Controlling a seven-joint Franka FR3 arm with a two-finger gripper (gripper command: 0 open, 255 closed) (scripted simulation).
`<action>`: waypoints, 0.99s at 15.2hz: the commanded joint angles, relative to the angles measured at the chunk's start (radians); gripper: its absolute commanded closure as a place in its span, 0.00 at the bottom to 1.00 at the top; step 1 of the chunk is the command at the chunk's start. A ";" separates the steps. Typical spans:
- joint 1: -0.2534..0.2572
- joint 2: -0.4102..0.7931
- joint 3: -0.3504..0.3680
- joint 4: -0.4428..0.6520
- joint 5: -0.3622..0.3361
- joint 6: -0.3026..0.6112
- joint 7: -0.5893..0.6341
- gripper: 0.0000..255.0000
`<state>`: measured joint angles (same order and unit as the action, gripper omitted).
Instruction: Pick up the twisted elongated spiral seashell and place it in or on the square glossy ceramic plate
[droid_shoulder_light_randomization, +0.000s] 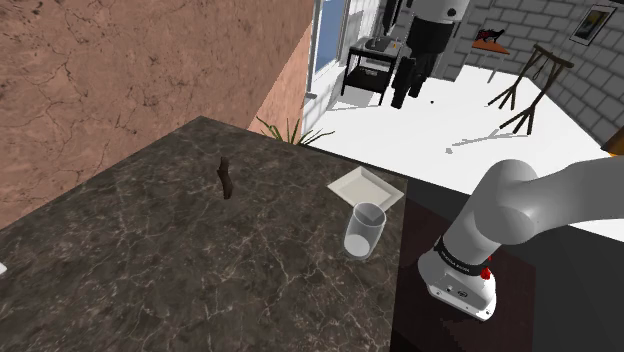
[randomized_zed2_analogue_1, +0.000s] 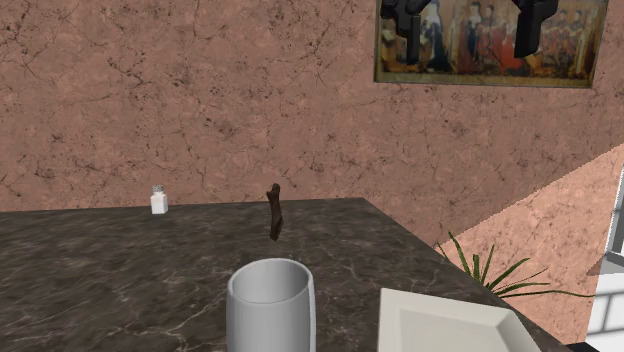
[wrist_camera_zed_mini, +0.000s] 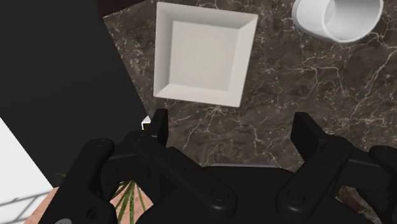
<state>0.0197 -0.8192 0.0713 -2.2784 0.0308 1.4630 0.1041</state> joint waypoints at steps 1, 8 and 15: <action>0.000 0.000 0.000 0.000 0.000 0.000 0.000 0.00; 0.022 0.197 0.108 0.041 0.015 0.165 0.064 0.00; 0.031 0.427 0.215 0.142 -0.019 0.296 0.142 0.00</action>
<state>0.0502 -0.4248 0.2734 -2.1554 0.0202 1.7450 0.2369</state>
